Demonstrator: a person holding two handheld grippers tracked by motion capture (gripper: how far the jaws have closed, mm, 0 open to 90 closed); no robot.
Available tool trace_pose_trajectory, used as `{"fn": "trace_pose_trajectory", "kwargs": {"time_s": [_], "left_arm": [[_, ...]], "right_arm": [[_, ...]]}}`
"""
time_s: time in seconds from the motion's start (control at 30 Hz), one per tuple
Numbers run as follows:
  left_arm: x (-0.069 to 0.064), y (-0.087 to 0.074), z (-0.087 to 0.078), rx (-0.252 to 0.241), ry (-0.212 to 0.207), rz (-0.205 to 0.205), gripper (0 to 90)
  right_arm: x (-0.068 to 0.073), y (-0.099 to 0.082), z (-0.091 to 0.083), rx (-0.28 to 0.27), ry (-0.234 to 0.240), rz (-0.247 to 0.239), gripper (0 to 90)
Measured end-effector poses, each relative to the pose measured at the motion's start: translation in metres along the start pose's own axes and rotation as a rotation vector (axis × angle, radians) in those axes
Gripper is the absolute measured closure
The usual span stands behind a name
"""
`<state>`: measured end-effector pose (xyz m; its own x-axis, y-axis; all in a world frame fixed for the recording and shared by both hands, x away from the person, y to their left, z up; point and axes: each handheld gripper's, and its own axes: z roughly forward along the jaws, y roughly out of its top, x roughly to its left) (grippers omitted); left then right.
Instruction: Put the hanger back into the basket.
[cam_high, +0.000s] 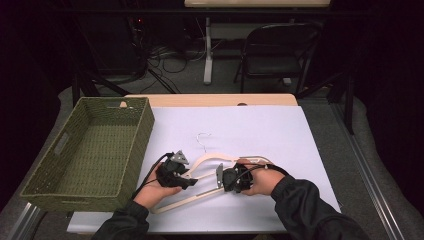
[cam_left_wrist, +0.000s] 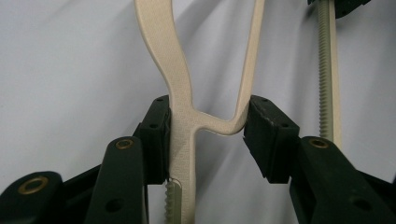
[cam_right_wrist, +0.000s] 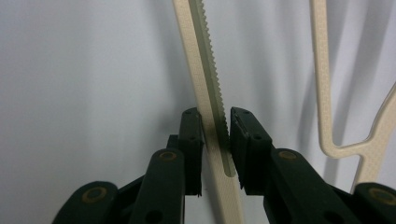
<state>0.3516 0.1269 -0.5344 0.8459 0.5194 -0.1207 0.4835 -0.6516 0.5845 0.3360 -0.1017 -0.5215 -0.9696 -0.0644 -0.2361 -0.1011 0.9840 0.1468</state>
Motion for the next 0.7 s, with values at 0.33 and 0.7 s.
{"fn": "trace_pose_trajectory", "kwargs": {"time_s": [0.33, 0.7], "left_arm": [[-0.004, -0.001, 0.003, 0.012, 0.004, 0.023, 55.4], [-0.008, 0.000, 0.004, 0.009, 0.006, 0.050, 55.8]], "right_arm": [[-0.019, -0.012, -0.021, -0.173, 0.031, 0.180, 56.4], [-0.063, -0.018, -0.020, -0.221, -0.084, 0.459, 57.4]]}}
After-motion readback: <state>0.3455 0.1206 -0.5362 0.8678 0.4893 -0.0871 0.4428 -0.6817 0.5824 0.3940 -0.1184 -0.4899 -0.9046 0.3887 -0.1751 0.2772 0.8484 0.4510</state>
